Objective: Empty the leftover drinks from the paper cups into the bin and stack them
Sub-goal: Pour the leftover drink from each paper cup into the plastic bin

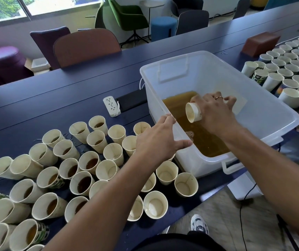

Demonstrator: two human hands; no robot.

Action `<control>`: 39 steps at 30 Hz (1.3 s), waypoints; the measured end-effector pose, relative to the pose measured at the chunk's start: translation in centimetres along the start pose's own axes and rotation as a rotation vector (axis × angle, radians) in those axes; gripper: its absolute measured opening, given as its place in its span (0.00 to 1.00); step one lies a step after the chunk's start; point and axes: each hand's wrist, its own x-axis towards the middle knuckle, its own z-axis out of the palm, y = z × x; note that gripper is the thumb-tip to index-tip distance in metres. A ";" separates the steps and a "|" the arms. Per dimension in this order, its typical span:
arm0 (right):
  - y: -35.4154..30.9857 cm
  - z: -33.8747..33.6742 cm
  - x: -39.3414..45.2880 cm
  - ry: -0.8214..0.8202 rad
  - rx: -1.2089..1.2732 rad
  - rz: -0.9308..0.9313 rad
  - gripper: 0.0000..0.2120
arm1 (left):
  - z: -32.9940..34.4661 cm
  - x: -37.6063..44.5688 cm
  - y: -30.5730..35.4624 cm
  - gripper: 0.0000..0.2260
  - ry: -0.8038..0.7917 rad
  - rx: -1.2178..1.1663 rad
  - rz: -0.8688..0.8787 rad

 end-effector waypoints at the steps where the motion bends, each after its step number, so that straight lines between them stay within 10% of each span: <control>1: 0.0 0.1 -0.1 -0.055 -0.021 -0.007 0.28 | 0.0 0.0 0.0 0.36 -0.002 0.003 0.000; 21: -0.9 -1.2 -0.1 0.161 0.305 0.146 0.34 | -0.2 -0.1 -1.6 0.34 -0.011 -0.130 0.069; 30: -7.3 -5.6 -0.5 0.209 0.624 -0.015 0.37 | -6.1 -4.6 -5.7 0.12 0.281 -0.642 0.006; 39: -18.1 -5.8 -4.0 0.056 0.865 -0.296 0.36 | -9.8 -10.8 -11.7 0.06 0.388 -0.626 -0.158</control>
